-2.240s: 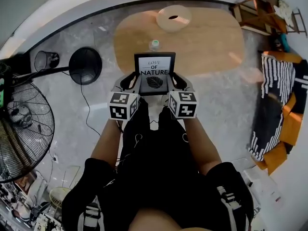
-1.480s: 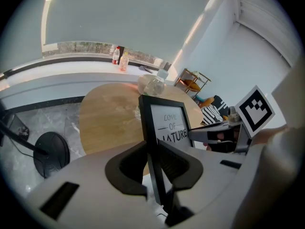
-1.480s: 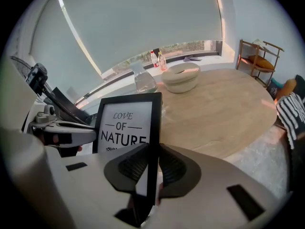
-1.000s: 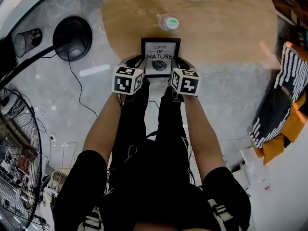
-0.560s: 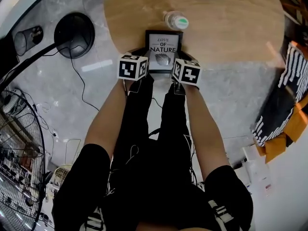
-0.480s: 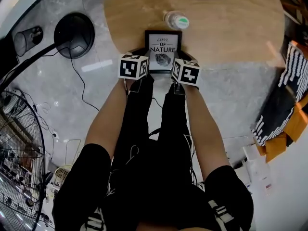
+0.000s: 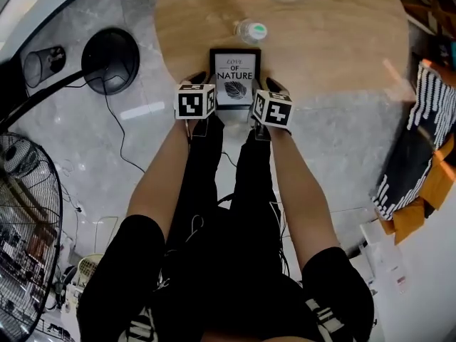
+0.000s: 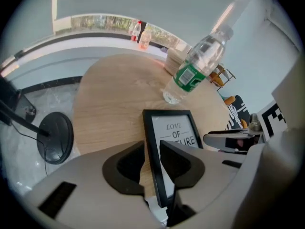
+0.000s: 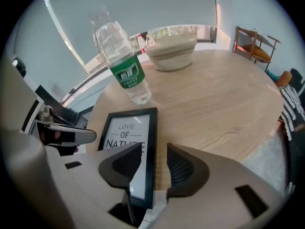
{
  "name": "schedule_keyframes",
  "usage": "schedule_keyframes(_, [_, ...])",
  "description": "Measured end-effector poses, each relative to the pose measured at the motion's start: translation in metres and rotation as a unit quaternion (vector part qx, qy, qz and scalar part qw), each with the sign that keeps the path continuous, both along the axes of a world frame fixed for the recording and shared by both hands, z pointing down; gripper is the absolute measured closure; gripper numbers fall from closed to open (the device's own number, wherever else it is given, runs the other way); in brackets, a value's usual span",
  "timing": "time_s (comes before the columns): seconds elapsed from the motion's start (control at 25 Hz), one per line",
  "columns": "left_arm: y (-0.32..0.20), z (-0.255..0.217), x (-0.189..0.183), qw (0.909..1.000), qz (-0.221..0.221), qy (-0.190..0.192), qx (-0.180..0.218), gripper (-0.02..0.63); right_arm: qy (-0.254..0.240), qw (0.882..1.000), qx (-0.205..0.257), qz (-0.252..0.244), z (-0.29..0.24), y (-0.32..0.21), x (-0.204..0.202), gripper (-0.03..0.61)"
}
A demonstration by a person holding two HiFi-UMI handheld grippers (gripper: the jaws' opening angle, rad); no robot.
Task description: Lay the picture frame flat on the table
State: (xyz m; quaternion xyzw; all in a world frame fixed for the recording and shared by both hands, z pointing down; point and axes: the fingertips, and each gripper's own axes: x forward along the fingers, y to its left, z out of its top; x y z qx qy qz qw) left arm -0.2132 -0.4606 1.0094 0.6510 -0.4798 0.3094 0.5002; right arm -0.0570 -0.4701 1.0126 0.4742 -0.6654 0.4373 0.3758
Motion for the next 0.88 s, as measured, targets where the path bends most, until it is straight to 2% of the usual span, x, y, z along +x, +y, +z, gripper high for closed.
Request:
schedule_keyframes(0.12, [-0.003, -0.057, -0.004, 0.9975, -0.005, -0.029, 0.064, 0.495, -0.003, 0.998, 0.055, 0.01, -0.054, -0.005, 0.013, 0.392])
schedule_keyframes(0.24, [-0.006, -0.135, 0.005, 0.9915, -0.019, -0.029, 0.125, 0.497, -0.02, 0.993, 0.115, 0.005, -0.127, -0.012, 0.023, 0.397])
schedule_keyframes(0.36, [-0.012, -0.223, 0.024, 0.9814, -0.029, -0.023, 0.188, 0.497, -0.028, 0.981, 0.194, -0.009, -0.217, -0.023, 0.033, 0.4])
schedule_keyframes(0.44, [-0.015, -0.286, 0.038, 0.9722, -0.03, -0.024, 0.231, 0.506, -0.036, 0.967, 0.251, -0.016, -0.288, -0.027, 0.038, 0.403])
schedule_keyframes(0.56, [-0.012, -0.382, 0.057, 0.9538, -0.016, -0.033, 0.298, 0.511, -0.043, 0.944, 0.327, -0.021, -0.392, -0.022, 0.047, 0.426])
schedule_keyframes(0.68, [0.0, -0.475, 0.074, 0.9321, -0.009, -0.038, 0.36, 0.511, -0.054, 0.923, 0.38, -0.028, -0.482, -0.007, 0.054, 0.446])
schedule_keyframes(0.88, [0.008, -0.613, 0.096, 0.8829, -0.009, -0.048, 0.467, 0.516, -0.093, 0.88, 0.463, -0.039, -0.609, -0.002, 0.061, 0.459])
